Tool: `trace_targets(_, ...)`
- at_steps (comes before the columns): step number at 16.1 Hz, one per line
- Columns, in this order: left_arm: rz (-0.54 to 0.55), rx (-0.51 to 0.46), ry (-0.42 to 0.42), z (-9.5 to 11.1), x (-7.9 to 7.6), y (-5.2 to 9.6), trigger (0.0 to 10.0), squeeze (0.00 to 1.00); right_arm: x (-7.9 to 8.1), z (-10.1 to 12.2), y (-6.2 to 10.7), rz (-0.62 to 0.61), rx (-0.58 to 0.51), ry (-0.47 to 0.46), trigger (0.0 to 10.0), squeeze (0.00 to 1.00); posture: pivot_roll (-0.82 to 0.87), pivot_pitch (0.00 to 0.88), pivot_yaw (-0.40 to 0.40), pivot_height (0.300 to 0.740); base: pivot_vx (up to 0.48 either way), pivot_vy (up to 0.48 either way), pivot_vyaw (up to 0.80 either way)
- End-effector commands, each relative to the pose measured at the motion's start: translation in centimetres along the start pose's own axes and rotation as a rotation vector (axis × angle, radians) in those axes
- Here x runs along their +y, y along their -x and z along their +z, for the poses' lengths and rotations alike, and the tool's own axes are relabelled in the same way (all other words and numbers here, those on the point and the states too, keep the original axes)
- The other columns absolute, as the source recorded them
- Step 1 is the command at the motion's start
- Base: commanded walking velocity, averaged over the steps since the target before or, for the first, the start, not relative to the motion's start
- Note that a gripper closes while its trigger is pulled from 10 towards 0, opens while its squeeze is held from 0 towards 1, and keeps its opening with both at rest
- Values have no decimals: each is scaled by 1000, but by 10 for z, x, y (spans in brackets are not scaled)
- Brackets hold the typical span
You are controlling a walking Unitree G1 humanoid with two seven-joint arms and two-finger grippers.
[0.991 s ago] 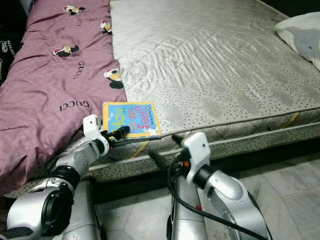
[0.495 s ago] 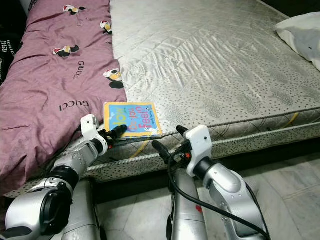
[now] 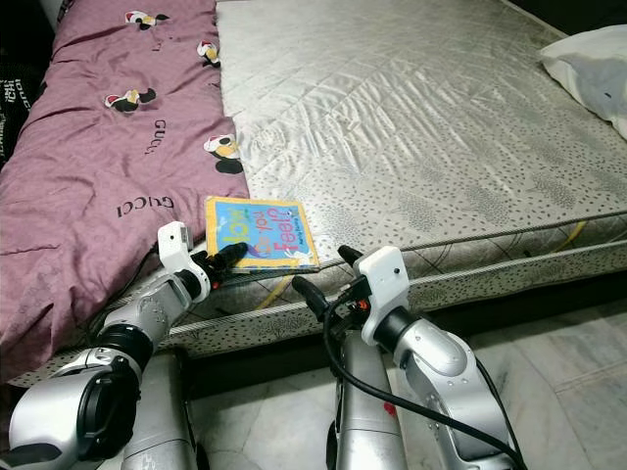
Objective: Clean up the room
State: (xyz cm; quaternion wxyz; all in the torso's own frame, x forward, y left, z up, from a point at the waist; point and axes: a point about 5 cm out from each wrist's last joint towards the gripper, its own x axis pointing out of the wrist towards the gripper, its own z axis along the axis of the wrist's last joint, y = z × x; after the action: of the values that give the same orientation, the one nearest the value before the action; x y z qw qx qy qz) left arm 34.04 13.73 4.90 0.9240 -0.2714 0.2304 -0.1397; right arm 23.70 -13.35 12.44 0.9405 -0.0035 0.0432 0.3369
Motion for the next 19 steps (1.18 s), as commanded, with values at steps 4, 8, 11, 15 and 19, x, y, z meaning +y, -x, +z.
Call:
trace_targets(4,1,35,-12,-4,-1,-1,0,0,-4,-1,-3,-13,-1,34,10000,0,-152,0,-13,477,0,0,0)
trace_targets(8,-105,-48,-68,14,-20,-7,0,0,-13,-4,-9,-83,-15,54,10000,0,-135,0,-12,477,0,0,0)
trace_targets(11,-132,-235,-176,48,-31,-7,0,0,-16,-3,-15,-113,-43,60,10000,0,-125,0,-2,477,0,0,0)
trace_targets(15,-166,-436,-312,85,-45,3,0,0,-14,-3,-20,-129,-68,69,10000,0,-104,0,4,477,0,0,0)
trace_targets(19,-195,-577,-463,106,-58,20,0,0,-13,-6,-27,-148,-76,81,10000,0,-67,0,1,477,0,0,0)
